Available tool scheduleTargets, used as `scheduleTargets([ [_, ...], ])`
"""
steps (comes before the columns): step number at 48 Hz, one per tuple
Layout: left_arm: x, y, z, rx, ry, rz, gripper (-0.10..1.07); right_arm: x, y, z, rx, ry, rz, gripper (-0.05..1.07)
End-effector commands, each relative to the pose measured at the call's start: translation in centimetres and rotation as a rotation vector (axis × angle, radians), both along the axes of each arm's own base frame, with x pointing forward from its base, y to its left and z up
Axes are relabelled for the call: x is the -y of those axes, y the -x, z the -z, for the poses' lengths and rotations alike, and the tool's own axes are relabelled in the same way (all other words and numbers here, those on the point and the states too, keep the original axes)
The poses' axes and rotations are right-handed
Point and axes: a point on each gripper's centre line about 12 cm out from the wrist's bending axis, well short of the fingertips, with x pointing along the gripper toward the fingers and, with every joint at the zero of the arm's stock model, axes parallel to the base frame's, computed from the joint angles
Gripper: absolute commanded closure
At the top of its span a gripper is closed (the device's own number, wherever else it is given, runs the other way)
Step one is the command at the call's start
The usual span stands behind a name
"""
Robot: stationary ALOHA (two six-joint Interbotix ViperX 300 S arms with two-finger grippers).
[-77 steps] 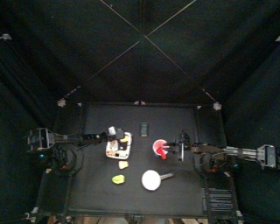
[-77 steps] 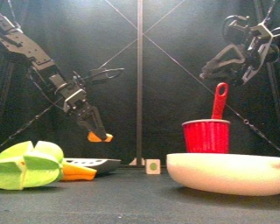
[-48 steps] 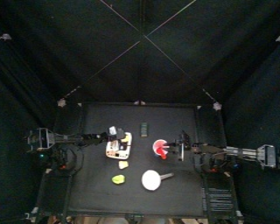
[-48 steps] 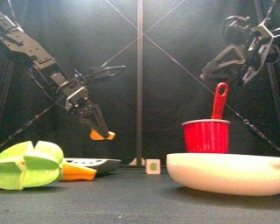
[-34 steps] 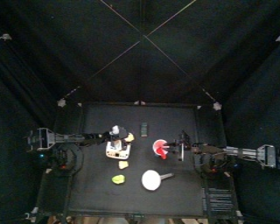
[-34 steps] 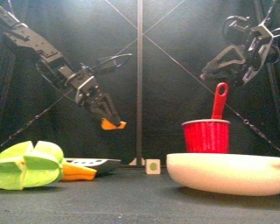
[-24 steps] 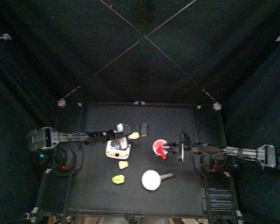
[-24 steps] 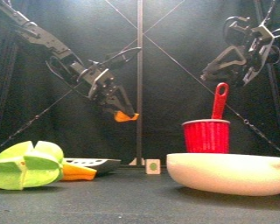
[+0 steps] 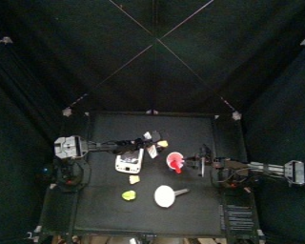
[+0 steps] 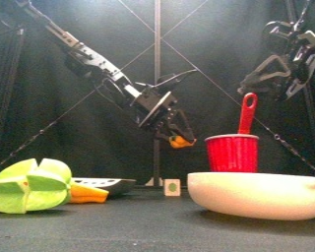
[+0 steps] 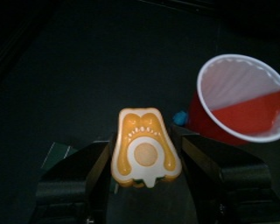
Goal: Place squash half below stove
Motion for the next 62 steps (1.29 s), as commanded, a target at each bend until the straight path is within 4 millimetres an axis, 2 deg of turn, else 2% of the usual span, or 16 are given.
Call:
scheduleTargets([
  [1, -1.0, -1.2, -1.6, 0.050, -0.011, -0.017, 0.26, 0.0, 0.1, -0.3, 0.012, 0.002, 0.002, 0.35],
  [14, -2.2, -3.0, 0.0, 0.045, 0.017, -0.051, 0.26, 0.0, 0.2, -0.2, 0.011, 0.003, 0.003, 0.35],
  [24, -3.6, -3.4, 1.1, 0.027, 0.025, -0.096, 0.26, 0.0, 0.2, -0.3, 0.014, 0.003, 0.003, 0.35],
  [41, -3.9, -4.0, 3.0, 0.005, 0.035, -0.099, 0.26, 0.0, 0.1, -0.5, 0.017, 0.004, 0.003, 0.35],
  [52, -4.1, -4.7, 3.1, 0.015, 0.035, -0.100, 0.24, 0.0, 0.1, -0.5, 0.017, 0.005, 0.003, 0.35],
  [62, -4.2, -4.8, 3.2, 0.015, 0.042, -0.107, 0.17, 0.0, 0.1, -0.5, 0.017, 0.005, 0.003, 0.35],
])
